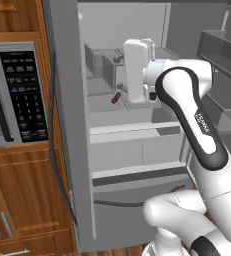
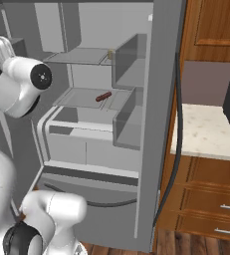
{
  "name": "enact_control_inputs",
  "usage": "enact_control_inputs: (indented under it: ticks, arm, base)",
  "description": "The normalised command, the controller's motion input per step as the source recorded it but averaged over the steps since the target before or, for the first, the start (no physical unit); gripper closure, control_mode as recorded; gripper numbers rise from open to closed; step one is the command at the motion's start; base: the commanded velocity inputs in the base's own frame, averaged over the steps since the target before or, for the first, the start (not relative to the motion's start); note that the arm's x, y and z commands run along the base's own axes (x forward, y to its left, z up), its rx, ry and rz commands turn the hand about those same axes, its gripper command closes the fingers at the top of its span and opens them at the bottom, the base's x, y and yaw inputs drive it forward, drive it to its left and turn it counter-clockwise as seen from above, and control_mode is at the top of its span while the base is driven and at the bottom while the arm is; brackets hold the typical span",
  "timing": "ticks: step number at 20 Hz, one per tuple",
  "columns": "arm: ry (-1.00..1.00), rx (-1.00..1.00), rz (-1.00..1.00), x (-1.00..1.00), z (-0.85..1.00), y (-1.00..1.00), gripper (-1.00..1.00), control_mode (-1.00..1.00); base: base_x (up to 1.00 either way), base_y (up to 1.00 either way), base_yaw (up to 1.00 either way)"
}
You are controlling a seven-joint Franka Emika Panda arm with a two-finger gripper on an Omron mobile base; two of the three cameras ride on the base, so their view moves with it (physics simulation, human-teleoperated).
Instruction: Retrieve the sausage and cheese from the fridge and place them on the cutting board on the counter.
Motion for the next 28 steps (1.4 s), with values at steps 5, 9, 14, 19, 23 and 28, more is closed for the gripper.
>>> enact_control_inputs:
  ticks: [5,9,14,19,23,28]
  arm:
    - [-0.04,0.00,0.21,0.00,0.00,0.75,-1.00,-1.00]
    - [-0.02,0.00,0.11,-0.15,0.08,0.06,-1.00,-1.00]
    - [0.00,-0.01,0.01,-0.58,0.11,-0.32,-1.00,-1.00]
    - [0.03,-0.08,-0.02,-0.77,0.09,-0.21,-1.00,-1.00]
    - [0.20,-0.21,-0.21,-0.32,0.09,-0.04,-1.00,-1.00]
    - [0.12,-0.22,-0.32,-0.02,-0.05,-0.60,-1.00,-1.00]
  base:
    - [0.00,0.00,0.00]
    - [0.00,0.00,0.00]
    - [0.00,0.00,0.00]
    - [0.00,0.00,0.00]
    - [0.00,0.00,0.00]
    - [0.00,0.00,0.00]
